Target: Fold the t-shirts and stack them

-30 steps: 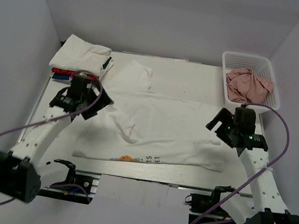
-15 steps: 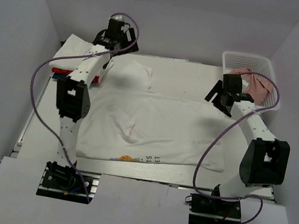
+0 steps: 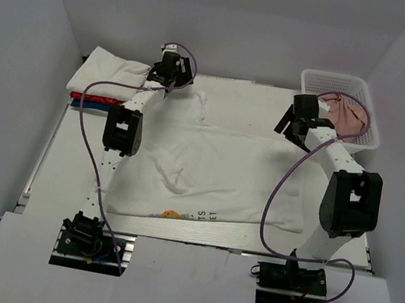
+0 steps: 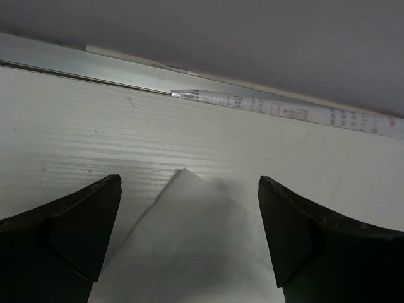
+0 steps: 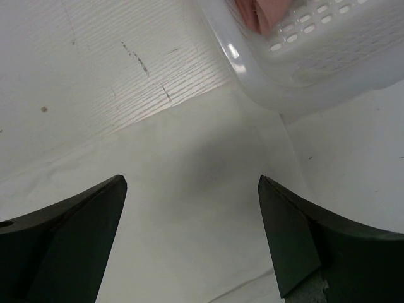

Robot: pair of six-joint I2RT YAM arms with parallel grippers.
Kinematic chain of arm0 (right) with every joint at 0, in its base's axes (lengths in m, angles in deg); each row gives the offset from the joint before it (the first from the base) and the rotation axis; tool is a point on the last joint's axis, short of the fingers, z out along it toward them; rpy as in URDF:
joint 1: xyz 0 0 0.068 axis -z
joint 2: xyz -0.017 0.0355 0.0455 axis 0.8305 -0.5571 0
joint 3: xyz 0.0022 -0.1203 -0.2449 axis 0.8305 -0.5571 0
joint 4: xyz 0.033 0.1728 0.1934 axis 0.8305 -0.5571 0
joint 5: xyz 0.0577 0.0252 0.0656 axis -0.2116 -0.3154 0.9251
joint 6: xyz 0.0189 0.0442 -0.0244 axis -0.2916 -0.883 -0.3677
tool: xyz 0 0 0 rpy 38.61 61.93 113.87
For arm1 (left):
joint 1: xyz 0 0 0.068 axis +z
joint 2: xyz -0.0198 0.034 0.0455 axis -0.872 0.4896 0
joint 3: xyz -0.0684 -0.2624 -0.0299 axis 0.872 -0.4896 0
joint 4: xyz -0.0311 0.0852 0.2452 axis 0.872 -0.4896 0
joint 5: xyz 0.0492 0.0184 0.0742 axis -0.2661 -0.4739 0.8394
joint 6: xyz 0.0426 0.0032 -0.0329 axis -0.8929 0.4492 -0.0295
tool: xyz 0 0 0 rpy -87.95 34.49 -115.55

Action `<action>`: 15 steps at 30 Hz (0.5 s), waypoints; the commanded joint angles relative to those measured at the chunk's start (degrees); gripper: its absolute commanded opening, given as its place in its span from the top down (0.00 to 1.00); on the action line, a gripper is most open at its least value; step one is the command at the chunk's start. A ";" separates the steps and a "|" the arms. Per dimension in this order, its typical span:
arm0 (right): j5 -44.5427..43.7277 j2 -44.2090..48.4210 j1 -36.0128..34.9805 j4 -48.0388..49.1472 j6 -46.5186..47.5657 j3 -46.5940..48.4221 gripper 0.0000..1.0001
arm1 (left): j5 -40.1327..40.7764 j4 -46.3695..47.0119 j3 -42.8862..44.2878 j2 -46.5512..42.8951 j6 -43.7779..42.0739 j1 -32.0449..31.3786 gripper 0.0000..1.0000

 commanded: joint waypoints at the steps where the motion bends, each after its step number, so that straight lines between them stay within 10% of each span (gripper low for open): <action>1: 0.05 -1.33 -0.27 0.83 0.07 1.02 0.10 | 6.07 6.11 1.54 0.33 -1.02 -1.77 0.01; 9: -1.34 -2.38 -0.62 1.71 0.51 -0.83 0.10 | 10.21 7.77 3.14 4.73 -7.09 -4.93 0.07; 15: -3.18 -3.26 -0.45 0.84 1.21 -0.57 0.10 | 11.36 1.01 3.42 5.79 -10.34 -5.46 0.31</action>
